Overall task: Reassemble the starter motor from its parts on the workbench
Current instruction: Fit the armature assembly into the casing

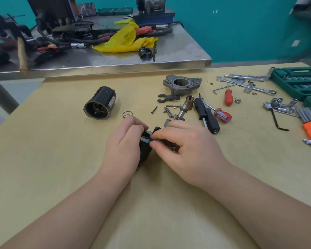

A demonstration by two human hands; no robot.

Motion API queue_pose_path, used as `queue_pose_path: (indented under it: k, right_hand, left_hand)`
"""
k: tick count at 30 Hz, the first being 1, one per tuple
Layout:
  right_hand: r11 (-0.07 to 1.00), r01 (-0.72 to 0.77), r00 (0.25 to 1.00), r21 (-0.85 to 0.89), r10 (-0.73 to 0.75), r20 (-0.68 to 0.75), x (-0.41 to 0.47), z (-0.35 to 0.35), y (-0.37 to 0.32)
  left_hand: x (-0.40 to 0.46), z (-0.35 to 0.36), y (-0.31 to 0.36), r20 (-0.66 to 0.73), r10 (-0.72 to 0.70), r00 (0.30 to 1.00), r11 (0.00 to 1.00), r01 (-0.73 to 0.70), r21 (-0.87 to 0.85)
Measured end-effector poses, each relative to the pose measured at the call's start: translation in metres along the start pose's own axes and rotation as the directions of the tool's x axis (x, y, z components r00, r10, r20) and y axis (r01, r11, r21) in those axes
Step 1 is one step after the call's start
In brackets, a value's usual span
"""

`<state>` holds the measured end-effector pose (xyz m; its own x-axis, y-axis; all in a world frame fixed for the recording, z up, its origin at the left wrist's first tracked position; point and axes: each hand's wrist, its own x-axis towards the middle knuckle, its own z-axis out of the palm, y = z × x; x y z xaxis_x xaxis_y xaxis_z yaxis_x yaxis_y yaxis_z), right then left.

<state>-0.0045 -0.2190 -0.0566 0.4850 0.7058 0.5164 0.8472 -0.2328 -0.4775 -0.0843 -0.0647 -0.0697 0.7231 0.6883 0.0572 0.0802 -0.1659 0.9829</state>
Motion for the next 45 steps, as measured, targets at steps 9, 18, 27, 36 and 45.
queue_pose_path:
  k: [9, 18, 27, 36, 45]
  right_hand:
    - [0.988, 0.103, 0.995, -0.117, -0.101, 0.023, 0.004, -0.004, 0.002]
    - [0.982, 0.124, 0.992, -0.144, -0.128, -0.022, 0.012, 0.004, 0.007]
    - [0.988, 0.045, 0.996, -0.147, -0.056, -0.075, 0.018, 0.004, -0.002]
    - [0.992, -0.059, 0.998, -0.112, 0.054, -0.045, 0.018, 0.001, -0.009]
    - [0.984, -0.092, 0.995, -0.153, 0.087, -0.042, 0.016, -0.006, -0.004]
  left_hand:
    - [-0.003, -0.003, 0.008, 0.056, 0.042, 0.998, 0.995, -0.047, 0.085]
    - [-0.003, -0.008, 0.017, 0.203, 0.061, 0.977, 0.986, -0.091, 0.137]
    - [-0.001, -0.017, 0.022, 0.212, -0.021, 0.977, 0.991, -0.007, 0.131]
    - [0.001, -0.028, 0.033, 0.338, -0.257, 0.905, 0.951, 0.3, -0.08]
    - [0.0, -0.017, 0.027, 0.263, -0.228, 0.938, 0.961, 0.261, -0.096]
